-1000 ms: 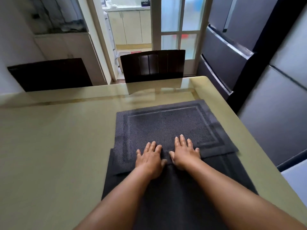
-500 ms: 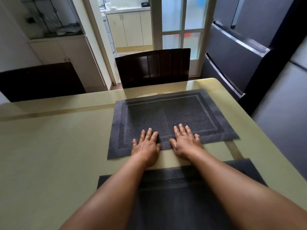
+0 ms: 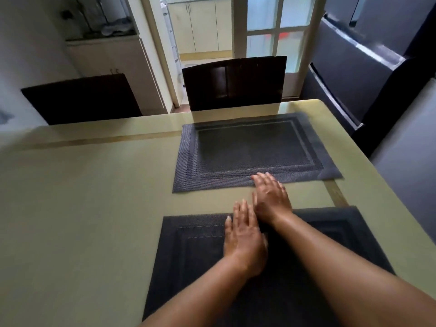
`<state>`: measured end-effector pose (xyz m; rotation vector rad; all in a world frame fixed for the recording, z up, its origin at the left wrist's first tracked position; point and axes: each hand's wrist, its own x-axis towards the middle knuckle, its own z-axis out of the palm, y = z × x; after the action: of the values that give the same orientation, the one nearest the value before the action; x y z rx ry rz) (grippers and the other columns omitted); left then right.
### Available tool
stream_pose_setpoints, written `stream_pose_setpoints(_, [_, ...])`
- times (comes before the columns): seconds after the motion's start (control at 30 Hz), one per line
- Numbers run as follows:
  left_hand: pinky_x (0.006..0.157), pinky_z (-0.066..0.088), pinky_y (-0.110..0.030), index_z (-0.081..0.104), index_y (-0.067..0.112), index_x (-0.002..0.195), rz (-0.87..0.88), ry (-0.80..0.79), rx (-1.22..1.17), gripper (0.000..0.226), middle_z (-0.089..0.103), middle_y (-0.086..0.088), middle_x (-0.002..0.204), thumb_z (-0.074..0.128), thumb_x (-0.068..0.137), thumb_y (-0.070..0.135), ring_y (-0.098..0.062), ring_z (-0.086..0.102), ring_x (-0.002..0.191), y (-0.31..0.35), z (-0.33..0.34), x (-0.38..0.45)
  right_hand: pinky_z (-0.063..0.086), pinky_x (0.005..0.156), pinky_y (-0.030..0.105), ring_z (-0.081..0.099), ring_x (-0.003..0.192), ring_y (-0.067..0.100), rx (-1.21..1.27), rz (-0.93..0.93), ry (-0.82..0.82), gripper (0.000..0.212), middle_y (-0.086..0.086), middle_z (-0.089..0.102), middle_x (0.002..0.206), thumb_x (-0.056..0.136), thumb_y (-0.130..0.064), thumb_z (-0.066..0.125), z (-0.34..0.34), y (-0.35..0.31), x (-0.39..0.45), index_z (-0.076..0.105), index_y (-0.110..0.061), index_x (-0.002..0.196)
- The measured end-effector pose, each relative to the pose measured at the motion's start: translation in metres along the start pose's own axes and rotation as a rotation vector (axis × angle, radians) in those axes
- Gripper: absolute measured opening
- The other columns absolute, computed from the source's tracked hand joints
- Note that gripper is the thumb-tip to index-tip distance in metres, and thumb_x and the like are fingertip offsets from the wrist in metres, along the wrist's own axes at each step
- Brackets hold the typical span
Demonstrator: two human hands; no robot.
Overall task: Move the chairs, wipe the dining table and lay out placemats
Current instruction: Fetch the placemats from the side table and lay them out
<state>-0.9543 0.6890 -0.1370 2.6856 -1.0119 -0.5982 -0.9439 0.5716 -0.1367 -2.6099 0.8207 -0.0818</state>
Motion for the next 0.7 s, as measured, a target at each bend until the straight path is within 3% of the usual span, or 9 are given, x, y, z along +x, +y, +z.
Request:
stream_pose_setpoints(0.2, [0.109, -0.021, -0.038, -0.018, 0.017, 0.144, 0.019, -0.058, 0.108, 0.078, -0.03, 0.0, 0.152, 0.026, 0.092, 0.055, -0.014, -0.036, 0.133, -0.027, 0.018, -0.051, 0.021, 0.111, 0.037, 0.03, 0.135, 0.021, 0.012, -0.045, -0.013, 0.047, 0.002, 0.038, 0.146, 0.09, -0.013, 0.038, 0.002, -0.028, -0.054, 0.039, -0.022, 0.136])
stream_pose_setpoints(0.37, [0.112, -0.017, -0.04, -0.014, 0.021, 0.146, -0.046, -0.029, 0.109, 0.077, -0.026, 0.001, 0.154, 0.027, 0.091, 0.056, -0.016, -0.028, 0.14, -0.086, -0.001, -0.063, 0.027, 0.107, 0.038, 0.033, 0.131, 0.023, 0.011, -0.067, -0.122, 0.051, 0.003, 0.041, 0.141, 0.085, -0.01, 0.047, 0.007, -0.062, -0.092, 0.041, -0.021, 0.134])
stream_pose_setpoints(0.47, [0.113, -0.014, -0.042, -0.012, 0.024, 0.146, -0.078, -0.01, 0.115, 0.075, -0.022, 0.003, 0.155, 0.028, 0.091, 0.057, -0.017, -0.024, 0.141, -0.133, -0.017, -0.074, 0.035, 0.101, 0.038, 0.038, 0.125, 0.025, -0.025, -0.104, -0.187, 0.043, 0.004, 0.044, 0.132, 0.084, -0.015, 0.055, 0.014, -0.091, -0.112, 0.046, -0.02, 0.125])
stream_pose_setpoints(0.6, [0.114, -0.012, -0.045, -0.01, 0.027, 0.146, -0.107, -0.021, 0.115, 0.072, -0.02, 0.003, 0.156, 0.027, 0.092, 0.056, -0.018, -0.022, 0.142, -0.205, -0.04, -0.088, 0.036, 0.097, 0.038, 0.04, 0.12, 0.025, -0.099, -0.186, -0.245, 0.027, 0.006, 0.045, 0.124, 0.089, -0.025, 0.05, 0.037, -0.146, -0.137, 0.051, -0.017, 0.115])
stream_pose_setpoints(0.7, [0.114, -0.01, -0.047, -0.007, 0.031, 0.146, -0.148, 0.005, 0.094, 0.067, -0.019, 0.004, 0.156, 0.028, 0.094, 0.052, -0.018, -0.021, 0.143, -0.267, -0.061, -0.098, 0.032, 0.101, 0.038, 0.036, 0.126, 0.025, -0.145, -0.309, -0.305, 0.032, 0.003, 0.041, 0.133, 0.09, -0.027, 0.045, 0.063, -0.199, -0.146, 0.05, -0.021, 0.121])
